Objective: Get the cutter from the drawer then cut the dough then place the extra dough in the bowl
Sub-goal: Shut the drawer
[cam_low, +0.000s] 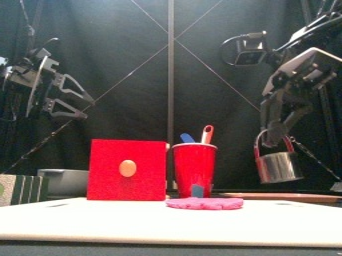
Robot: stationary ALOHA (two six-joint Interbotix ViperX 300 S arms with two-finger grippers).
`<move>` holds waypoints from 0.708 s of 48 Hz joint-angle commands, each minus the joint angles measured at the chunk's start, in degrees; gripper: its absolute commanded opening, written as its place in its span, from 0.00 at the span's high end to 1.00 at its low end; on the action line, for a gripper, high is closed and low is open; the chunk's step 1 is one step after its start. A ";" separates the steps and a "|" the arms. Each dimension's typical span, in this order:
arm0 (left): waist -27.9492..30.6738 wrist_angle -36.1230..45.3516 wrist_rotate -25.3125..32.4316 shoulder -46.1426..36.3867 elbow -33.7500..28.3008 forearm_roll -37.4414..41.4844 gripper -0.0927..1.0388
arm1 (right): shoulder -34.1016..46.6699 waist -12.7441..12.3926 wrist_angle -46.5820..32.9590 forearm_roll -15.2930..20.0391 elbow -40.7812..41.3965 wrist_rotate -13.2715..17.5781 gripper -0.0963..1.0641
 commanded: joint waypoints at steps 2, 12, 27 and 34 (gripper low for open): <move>1.32 0.00 0.09 -0.09 -2.02 0.18 0.15 | 0.79 0.44 -2.29 -0.88 0.09 0.44 0.51; 3.96 0.97 0.00 0.00 -2.46 0.09 0.15 | 3.08 0.44 -2.90 -1.32 0.09 3.34 0.42; 10.63 10.28 0.62 0.53 -5.54 0.18 0.14 | 2.37 0.79 -2.46 -1.32 -1.76 4.57 0.23; 17.58 17.40 0.62 0.53 -8.53 4.48 0.14 | 1.93 0.53 -2.55 -1.41 -4.48 4.48 0.22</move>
